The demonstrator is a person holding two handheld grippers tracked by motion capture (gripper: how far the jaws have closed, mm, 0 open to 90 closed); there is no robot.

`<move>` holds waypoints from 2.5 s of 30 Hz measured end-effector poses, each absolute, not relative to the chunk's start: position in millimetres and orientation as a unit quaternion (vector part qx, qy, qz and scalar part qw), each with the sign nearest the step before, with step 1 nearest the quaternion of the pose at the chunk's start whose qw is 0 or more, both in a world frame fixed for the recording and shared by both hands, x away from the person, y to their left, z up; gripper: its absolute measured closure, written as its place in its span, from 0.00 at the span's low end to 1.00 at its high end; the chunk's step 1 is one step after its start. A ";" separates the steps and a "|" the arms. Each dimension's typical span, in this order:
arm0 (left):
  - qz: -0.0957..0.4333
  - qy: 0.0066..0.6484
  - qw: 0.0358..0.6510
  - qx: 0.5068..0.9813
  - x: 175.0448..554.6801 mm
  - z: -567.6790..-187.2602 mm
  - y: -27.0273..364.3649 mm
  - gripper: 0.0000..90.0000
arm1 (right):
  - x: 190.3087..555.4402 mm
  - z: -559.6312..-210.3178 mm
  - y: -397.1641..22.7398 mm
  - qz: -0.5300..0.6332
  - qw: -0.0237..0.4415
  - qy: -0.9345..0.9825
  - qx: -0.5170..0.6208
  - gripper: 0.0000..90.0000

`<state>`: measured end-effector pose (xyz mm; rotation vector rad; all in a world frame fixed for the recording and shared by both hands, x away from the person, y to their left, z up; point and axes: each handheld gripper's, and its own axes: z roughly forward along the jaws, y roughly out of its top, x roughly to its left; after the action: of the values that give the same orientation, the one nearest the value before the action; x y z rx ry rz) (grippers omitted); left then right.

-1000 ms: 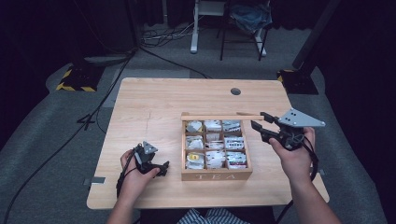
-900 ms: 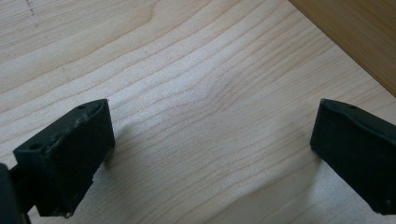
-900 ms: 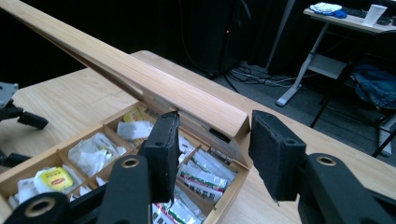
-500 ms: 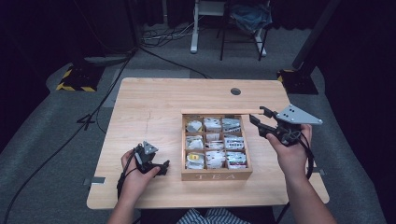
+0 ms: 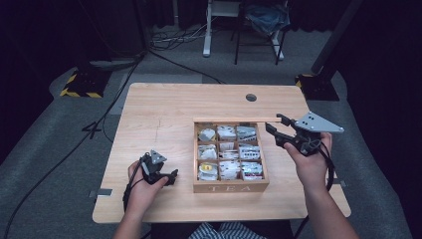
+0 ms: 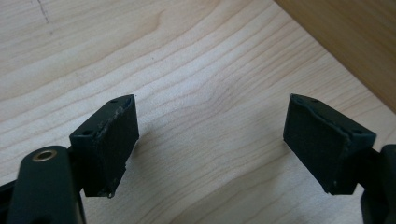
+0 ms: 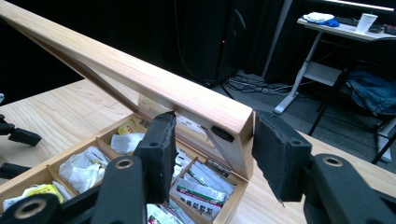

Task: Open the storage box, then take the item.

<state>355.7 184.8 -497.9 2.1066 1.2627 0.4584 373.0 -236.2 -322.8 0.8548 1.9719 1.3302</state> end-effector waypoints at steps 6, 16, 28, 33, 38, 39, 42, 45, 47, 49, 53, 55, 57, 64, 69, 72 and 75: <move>0.178 0.471 0.328 0.799 352.0 -485.7 183.3 0.22 | 372.6 -323.0 -236.1 0.501 0.303 0.744 0.323 0.56; 0.183 0.451 0.344 0.803 344.9 -465.4 179.6 0.23 | 372.6 -323.5 -236.8 0.503 0.300 0.744 0.322 0.56; 0.187 0.412 0.369 0.812 332.1 -439.1 164.8 0.25 | 372.6 -323.5 -237.1 0.502 0.299 0.745 0.321 0.56; 0.187 0.389 0.380 0.818 326.4 -427.7 153.9 0.26 | 372.8 -323.4 -236.6 0.501 0.300 0.746 0.320 0.55; 0.174 0.354 0.396 0.829 321.4 -416.5 135.3 0.27 | 372.3 -323.9 -235.4 0.498 0.303 0.747 0.320 0.55; 0.168 0.347 0.403 0.830 320.4 -414.2 130.6 0.27 | 372.3 -324.0 -235.3 0.497 0.304 0.747 0.320 0.55; 0.162 0.326 0.411 0.836 318.8 -408.2 117.0 0.29 | 373.1 -325.6 -234.5 0.495 0.302 0.749 0.321 0.54; 0.171 0.320 0.402 0.840 320.0 -406.4 104.5 0.32 | 373.0 -325.5 -234.7 0.494 0.302 0.750 0.319 0.54; 0.159 0.316 0.407 0.842 322.1 -406.3 97.5 0.34 | 373.0 -325.5 -235.2 0.495 0.301 0.751 0.318 0.55; 0.141 0.308 0.417 0.844 322.6 -406.1 88.6 0.36 | 373.1 -325.4 -235.7 0.496 0.299 0.750 0.319 0.55; 0.125 0.288 0.421 0.851 323.0 -405.6 73.1 0.40 | 373.1 -325.4 -235.7 0.497 0.299 0.750 0.319 0.55; 0.106 0.279 0.420 0.857 324.1 -405.4 67.0 0.50 | 373.2 -325.4 -235.7 0.497 0.299 0.750 0.319 0.55; 0.091 0.275 0.422 0.859 325.7 -405.2 61.2 0.56 | 373.2 -325.3 -235.7 0.496 0.299 0.750 0.319 0.55; 0.070 0.270 0.422 0.863 335.2 -411.1 44.5 0.66 | 372.9 -325.3 -235.6 0.495 0.300 0.751 0.318 0.55; 0.057 0.264 0.419 0.867 344.5 -418.7 36.2 0.68 | 372.9 -325.3 -235.6 0.495 0.300 0.751 0.317 0.55; 0.038 0.261 0.422 0.867 348.2 -422.0 33.1 0.74 | 373.1 -325.3 -235.6 0.496 0.301 0.751 0.317 0.55; 0.028 0.262 0.417 0.870 351.6 -424.6 31.5 0.80 | 373.1 -325.3 -235.5 0.496 0.301 0.750 0.317 0.55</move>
<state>351.6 31.5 -424.6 2.1837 0.6586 0.0692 373.1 -235.5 -325.3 0.8409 1.9899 1.3152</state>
